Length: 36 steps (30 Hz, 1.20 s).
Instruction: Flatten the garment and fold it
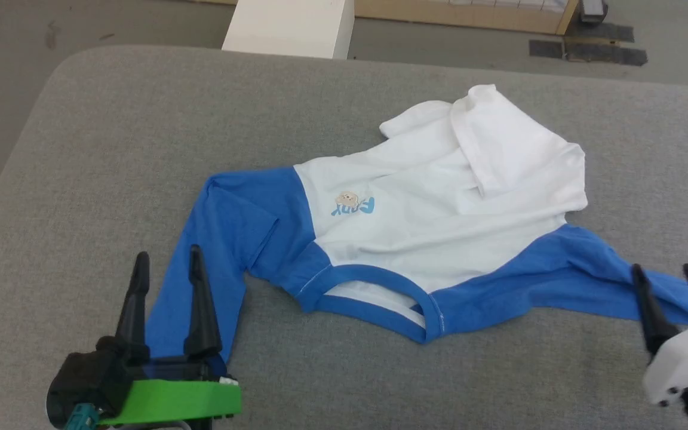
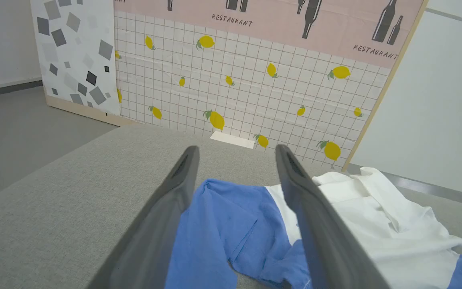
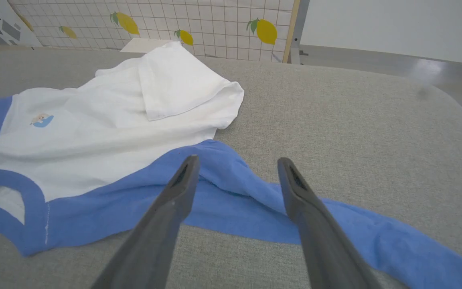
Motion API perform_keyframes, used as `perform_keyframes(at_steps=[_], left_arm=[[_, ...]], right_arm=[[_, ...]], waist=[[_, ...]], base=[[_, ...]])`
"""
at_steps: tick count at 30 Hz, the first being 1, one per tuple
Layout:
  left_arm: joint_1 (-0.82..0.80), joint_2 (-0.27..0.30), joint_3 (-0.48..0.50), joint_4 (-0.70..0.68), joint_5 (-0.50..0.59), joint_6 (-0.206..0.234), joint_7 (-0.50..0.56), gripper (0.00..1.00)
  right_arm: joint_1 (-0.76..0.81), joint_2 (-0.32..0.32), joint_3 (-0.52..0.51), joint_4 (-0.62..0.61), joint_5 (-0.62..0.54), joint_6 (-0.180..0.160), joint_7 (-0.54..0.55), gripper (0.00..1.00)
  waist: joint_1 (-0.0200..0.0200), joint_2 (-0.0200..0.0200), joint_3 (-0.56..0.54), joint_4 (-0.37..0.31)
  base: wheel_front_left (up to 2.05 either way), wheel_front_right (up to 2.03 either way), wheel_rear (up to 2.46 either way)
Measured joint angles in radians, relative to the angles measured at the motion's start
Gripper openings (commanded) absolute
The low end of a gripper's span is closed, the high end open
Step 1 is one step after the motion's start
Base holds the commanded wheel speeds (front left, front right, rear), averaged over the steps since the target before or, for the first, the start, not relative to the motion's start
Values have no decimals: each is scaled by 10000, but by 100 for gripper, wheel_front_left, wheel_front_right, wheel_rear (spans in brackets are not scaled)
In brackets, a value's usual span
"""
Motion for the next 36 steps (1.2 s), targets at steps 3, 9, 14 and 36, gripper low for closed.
perform_keyframes(at_steps=[3, 9, 14, 36], left_arm=[[16, -155, 17, 12, 230, -244, 0, 100], [-263, -209, -2, 173, 744, -639, 0, 100], [-661, -309, -27, 364, 1012, -863, 0, 100], [-1038, -830, 69, 650, 1350, -1515, 0, 100]], right_arm=[[-372, -740, -322, 360, 424, 0, 688, 100], [-902, -2044, -324, 1630, 989, -2, 1436, 100], [-1253, -2426, 564, 2859, 1689, -4, 2242, 100], [-3769, -6362, -694, 3553, 1388, 2, 2635, 0]], waist=[[0, 0, 190, 66], [0, 0, 718, 187], [0, 1, 1185, 251], [0, 0, 1905, 33]], base=[[0, 0, 0], [0, 0, 0], [0, 0, 0], [0, 0, 0]])
